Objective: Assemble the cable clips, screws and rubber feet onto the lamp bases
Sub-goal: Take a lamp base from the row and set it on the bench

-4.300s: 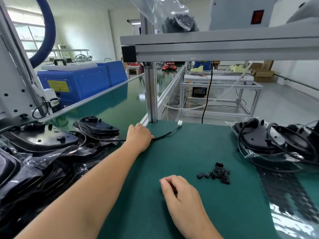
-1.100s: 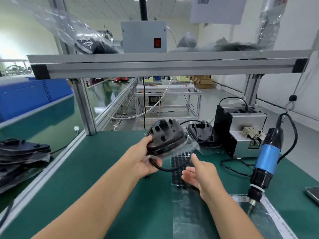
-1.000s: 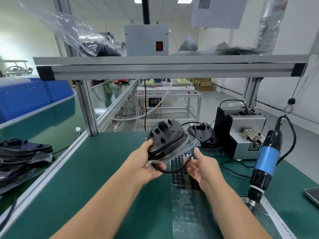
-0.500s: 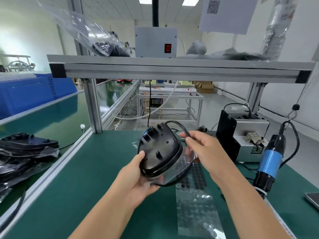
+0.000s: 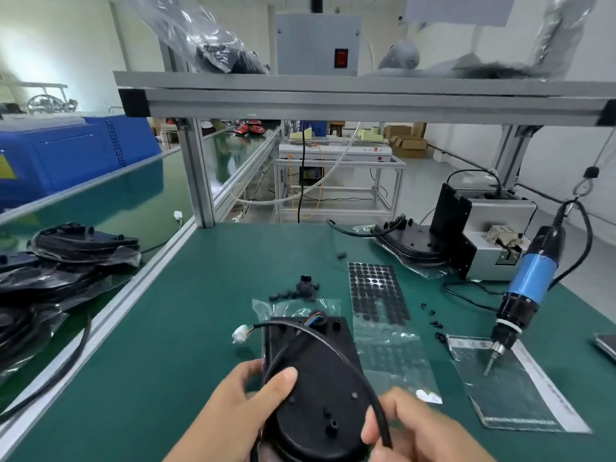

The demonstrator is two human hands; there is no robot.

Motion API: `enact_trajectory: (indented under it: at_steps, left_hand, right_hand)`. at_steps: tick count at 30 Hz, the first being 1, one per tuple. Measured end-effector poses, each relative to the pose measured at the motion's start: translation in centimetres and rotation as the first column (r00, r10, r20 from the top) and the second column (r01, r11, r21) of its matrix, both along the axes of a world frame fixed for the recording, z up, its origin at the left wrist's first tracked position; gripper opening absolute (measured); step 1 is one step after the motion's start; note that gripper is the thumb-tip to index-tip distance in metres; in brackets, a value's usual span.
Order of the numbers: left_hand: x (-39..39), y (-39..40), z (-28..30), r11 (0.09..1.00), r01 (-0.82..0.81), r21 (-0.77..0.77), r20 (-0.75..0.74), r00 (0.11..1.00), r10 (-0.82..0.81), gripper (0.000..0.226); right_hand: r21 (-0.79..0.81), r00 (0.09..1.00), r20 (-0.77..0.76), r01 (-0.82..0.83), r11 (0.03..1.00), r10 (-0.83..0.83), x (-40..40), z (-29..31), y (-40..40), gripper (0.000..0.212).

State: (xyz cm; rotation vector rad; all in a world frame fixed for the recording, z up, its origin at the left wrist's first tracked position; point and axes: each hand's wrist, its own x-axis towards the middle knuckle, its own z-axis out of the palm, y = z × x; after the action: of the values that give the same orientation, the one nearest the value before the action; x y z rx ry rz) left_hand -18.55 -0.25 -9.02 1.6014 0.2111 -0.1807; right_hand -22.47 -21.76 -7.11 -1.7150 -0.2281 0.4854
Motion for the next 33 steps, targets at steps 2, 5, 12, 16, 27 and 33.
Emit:
enact_trajectory:
  at_steps: [2,5,12,16,27,33]
  left_hand:
    - [-0.6,0.0,-0.4,0.996,0.013,0.088,0.009,1.000,-0.014,0.031]
    - [-0.8,0.2,-0.8,0.945,-0.034,0.326,0.124,0.992,-0.008,0.031]
    - [-1.1,3.6,0.4,0.746,-0.092,0.660,0.239,0.967,-0.092,0.027]
    - [1.0,5.4,2.9,0.987,-0.151,-0.047,0.082,0.985,0.154,0.046]
    - [14.8,5.9,10.2,0.755,-0.212,-0.620,-0.199,0.974,0.110,0.035]
    - [18.8,7.6,12.2,0.809,-0.248,-0.533,-0.191,0.967,0.171,0.041]
  right_hand:
    - [-0.144,0.992,0.106,0.086,0.986,-0.071,-1.0,0.1,0.6,0.016]
    - [-0.276,0.975,0.216,0.109,0.955,-0.049,-2.0,1.8,1.8,0.018]
    - [-0.137,0.963,0.256,-0.043,0.990,0.078,-1.4,4.0,6.6,0.021]
    - [-0.197,0.911,0.409,0.028,0.980,0.056,0.0,3.8,9.2,0.027]
    - [0.351,0.977,0.179,-0.171,0.921,0.113,1.6,6.2,13.7,0.013]
    - [0.432,0.987,0.153,-0.115,0.894,0.052,2.7,9.9,16.0,0.029]
